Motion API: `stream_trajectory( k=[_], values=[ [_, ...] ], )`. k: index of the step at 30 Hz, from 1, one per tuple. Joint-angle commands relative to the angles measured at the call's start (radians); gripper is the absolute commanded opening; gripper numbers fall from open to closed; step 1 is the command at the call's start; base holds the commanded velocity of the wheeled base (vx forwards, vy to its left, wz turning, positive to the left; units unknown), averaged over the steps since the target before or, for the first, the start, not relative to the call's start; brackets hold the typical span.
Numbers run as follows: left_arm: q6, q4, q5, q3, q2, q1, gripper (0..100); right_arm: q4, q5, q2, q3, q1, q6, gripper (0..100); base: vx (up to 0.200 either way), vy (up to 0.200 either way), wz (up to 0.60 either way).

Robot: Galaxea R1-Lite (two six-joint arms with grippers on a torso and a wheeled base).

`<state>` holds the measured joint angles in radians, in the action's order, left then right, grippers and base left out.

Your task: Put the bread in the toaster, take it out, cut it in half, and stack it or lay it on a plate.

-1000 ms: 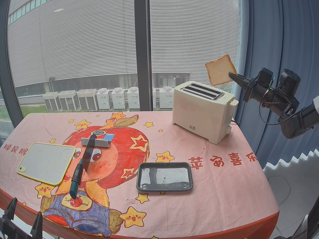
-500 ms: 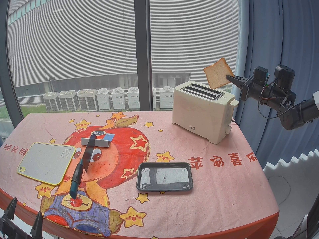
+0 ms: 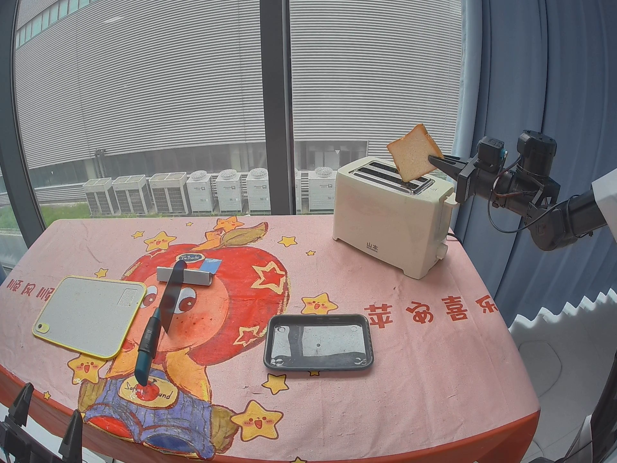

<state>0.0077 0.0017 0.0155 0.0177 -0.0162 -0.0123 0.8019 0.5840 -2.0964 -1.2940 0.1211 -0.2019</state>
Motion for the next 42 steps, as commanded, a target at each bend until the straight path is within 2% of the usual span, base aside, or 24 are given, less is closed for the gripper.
stream_trajectory(
  k=[1, 21, 42],
  values=[
    [0.000, 0.000, 0.000, -0.016, 0.015, 0.000, 100, -0.001, 0.000, -0.013, -0.001, 0.002, -0.001, 0, 0.000, 0.000, 0.00],
    [0.000, 0.000, 0.000, -0.016, 0.015, 0.000, 100, -0.003, 0.000, -0.028, 0.002, 0.011, -0.008, 0, 0.000, 0.000, 0.00],
    [0.000, 0.000, 0.000, -0.016, 0.015, 0.000, 100, -0.040, 0.000, -0.077, -0.047, 0.015, -0.007, 0, 0.000, 0.000, 0.00]
  ],
)
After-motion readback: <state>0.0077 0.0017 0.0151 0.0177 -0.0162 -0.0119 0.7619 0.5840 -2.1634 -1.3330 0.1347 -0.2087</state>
